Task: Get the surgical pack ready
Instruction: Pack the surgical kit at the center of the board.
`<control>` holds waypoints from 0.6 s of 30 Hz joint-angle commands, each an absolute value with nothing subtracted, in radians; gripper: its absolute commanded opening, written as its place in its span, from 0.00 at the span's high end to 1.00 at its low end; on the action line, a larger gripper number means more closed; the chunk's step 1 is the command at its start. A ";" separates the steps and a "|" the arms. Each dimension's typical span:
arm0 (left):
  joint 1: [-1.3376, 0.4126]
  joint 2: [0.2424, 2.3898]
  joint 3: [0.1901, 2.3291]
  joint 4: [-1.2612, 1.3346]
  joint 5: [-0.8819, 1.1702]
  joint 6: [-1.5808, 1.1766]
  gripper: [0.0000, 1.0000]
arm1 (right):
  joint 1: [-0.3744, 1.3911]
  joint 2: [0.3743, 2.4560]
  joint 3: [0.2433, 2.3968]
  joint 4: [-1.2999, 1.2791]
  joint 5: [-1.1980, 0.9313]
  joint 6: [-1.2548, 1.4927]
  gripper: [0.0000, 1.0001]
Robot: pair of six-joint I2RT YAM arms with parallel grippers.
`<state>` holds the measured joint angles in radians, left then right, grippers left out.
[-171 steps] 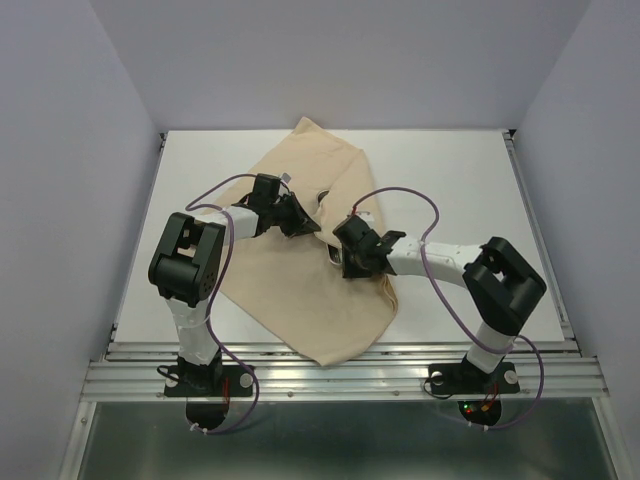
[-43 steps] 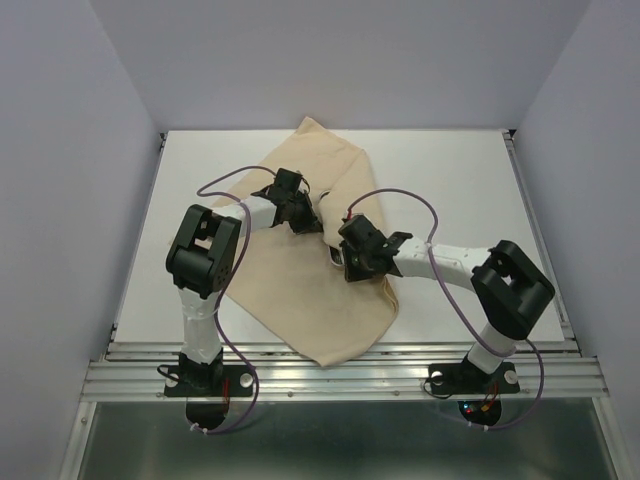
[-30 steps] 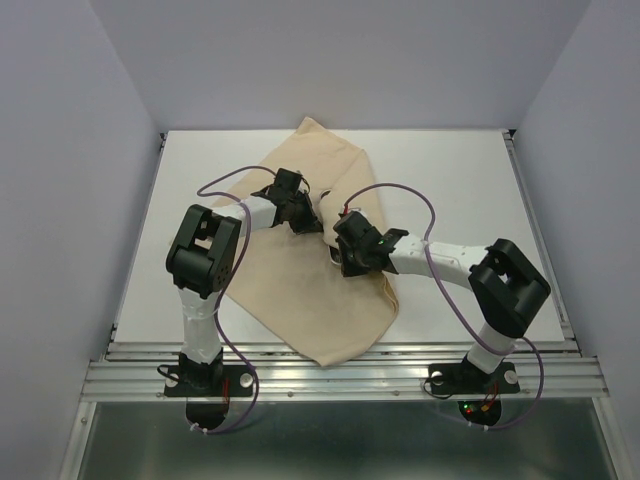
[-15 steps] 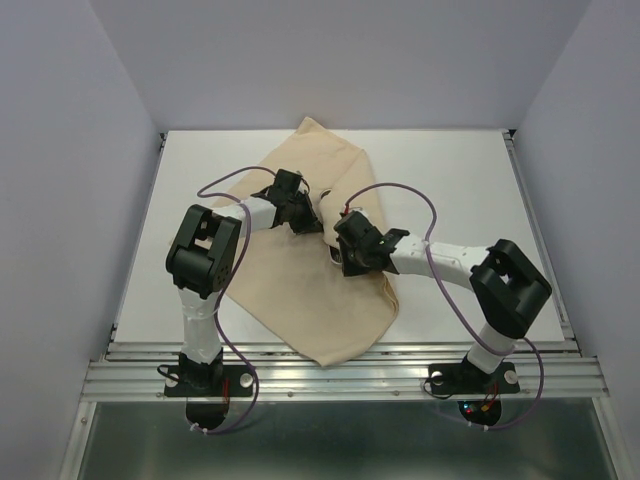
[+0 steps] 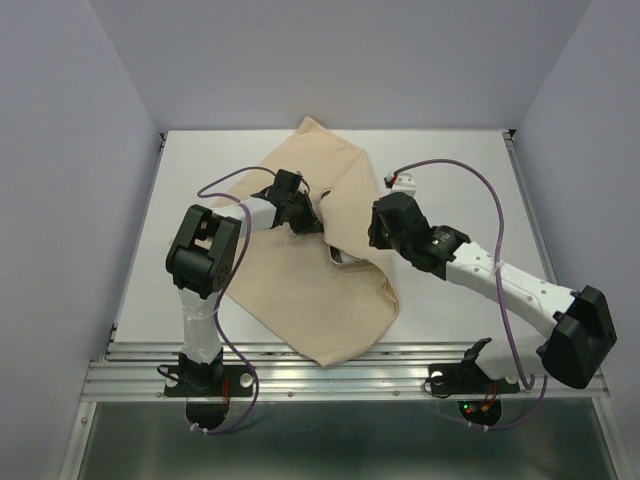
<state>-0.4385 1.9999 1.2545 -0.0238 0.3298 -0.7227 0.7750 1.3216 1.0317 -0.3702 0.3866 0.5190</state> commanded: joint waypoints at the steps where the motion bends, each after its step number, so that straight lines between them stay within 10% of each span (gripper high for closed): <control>1: -0.454 1.960 1.232 -0.117 0.307 -0.695 0.99 | 0.718 1.344 1.040 -0.402 0.463 0.515 0.69; 8: -0.454 1.882 1.276 -0.245 0.186 -0.643 0.66 | 0.690 1.394 1.032 -0.416 0.359 0.512 0.70; 18: -0.454 1.871 1.272 -0.256 0.172 -0.635 0.66 | 0.690 1.465 0.907 -0.357 0.232 0.545 0.82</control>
